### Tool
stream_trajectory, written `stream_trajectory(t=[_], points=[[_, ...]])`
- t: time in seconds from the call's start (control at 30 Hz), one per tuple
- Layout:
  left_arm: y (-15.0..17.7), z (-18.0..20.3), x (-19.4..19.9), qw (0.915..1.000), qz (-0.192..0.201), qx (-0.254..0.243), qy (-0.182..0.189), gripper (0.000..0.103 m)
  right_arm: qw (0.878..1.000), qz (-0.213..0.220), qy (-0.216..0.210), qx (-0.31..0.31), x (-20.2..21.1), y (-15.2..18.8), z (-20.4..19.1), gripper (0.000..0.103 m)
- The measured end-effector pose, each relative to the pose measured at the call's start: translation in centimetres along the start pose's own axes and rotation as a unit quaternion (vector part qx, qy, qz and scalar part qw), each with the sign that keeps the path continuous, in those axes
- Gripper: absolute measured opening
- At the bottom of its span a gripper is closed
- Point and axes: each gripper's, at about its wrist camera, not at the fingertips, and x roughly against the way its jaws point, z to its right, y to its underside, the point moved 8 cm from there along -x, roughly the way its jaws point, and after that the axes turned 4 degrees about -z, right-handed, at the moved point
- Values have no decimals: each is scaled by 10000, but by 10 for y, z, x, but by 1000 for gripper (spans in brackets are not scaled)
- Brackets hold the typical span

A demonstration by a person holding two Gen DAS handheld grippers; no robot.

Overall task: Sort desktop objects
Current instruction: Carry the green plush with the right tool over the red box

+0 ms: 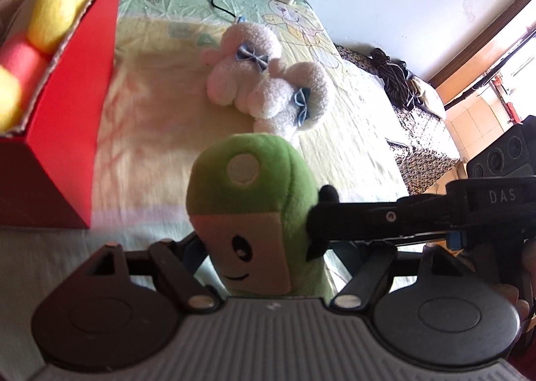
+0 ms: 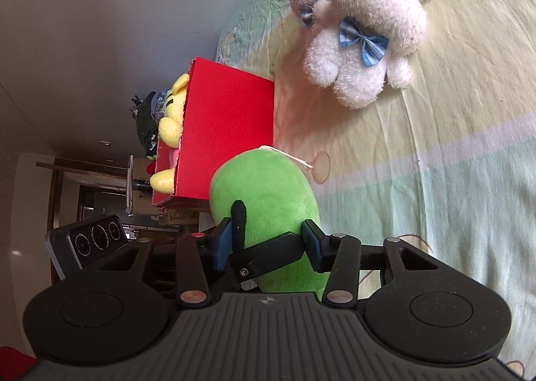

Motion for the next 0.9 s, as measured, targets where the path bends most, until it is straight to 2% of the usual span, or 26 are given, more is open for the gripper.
stream_trajectory(t=[0.33, 0.57, 0.9], points=[[1, -6, 65, 9980, 484, -373, -189, 79, 9984, 37, -307, 483, -11, 13, -55, 47], [-12, -23, 106, 9937, 751, -825, -53, 79, 9962, 391, -342, 701, -28, 19, -103, 47], [-28, -71, 170, 9850, 1082, -1328, 204, 79, 9908, 888, -397, 937, -67, 22, -166, 47]])
